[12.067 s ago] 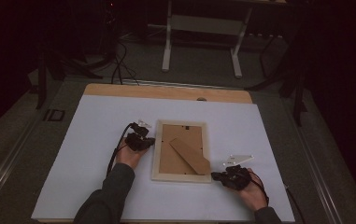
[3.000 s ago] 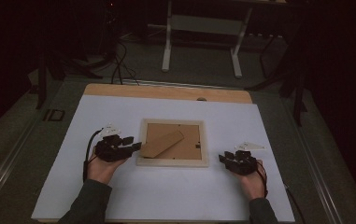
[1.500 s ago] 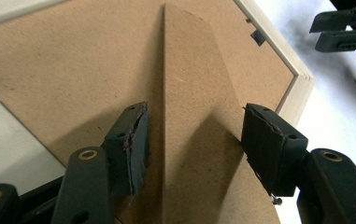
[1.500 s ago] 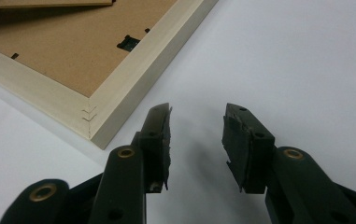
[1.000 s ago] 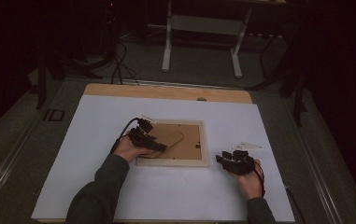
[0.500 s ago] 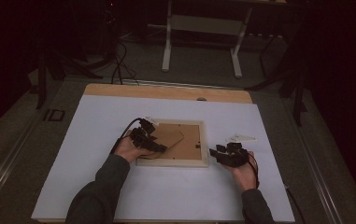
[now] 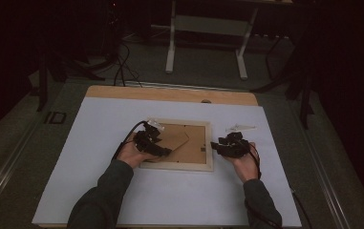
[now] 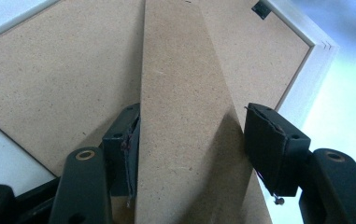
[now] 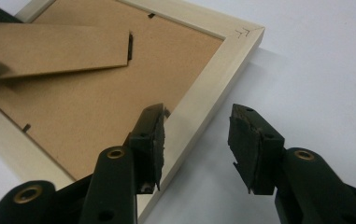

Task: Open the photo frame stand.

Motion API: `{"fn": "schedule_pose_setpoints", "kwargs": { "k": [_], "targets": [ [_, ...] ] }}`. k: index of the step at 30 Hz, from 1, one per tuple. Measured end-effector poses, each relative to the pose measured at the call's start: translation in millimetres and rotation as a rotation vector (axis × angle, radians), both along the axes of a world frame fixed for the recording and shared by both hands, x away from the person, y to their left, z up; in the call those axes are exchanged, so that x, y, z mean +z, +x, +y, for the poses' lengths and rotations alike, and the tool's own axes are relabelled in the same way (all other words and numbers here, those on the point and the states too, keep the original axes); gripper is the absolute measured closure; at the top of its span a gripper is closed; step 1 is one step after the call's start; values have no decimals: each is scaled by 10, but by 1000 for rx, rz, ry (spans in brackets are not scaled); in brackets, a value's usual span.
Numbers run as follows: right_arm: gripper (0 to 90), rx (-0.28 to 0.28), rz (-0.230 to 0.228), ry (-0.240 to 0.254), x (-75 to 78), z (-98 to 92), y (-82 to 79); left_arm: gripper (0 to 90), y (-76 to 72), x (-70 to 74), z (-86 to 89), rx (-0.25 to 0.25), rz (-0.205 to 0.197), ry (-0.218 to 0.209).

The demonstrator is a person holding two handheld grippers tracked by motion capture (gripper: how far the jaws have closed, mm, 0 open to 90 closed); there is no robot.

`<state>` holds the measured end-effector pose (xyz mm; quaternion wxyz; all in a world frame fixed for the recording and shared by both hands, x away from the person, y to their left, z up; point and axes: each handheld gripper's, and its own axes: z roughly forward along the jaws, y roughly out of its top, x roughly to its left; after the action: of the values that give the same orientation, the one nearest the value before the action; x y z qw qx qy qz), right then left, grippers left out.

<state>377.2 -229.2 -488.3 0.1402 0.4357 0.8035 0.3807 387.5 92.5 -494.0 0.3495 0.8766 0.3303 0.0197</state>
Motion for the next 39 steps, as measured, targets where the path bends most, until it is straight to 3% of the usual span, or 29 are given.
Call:
{"fn": "schedule_pose_setpoints", "kwargs": {
  "k": [13, 28, 39],
  "targets": [
    [480, -20, 65, 36, 10, 43, 194, 418, -175, 65, -43, -1, -122, 42],
    [495, 2, 130, 47, 46, 100, 345, 417, -320, 91, -73, 0, -217, 74],
    [508, 18, 164, 71, 54, 83, 402, 416, -395, 97, -67, -9, -271, 64]
  ]
}}
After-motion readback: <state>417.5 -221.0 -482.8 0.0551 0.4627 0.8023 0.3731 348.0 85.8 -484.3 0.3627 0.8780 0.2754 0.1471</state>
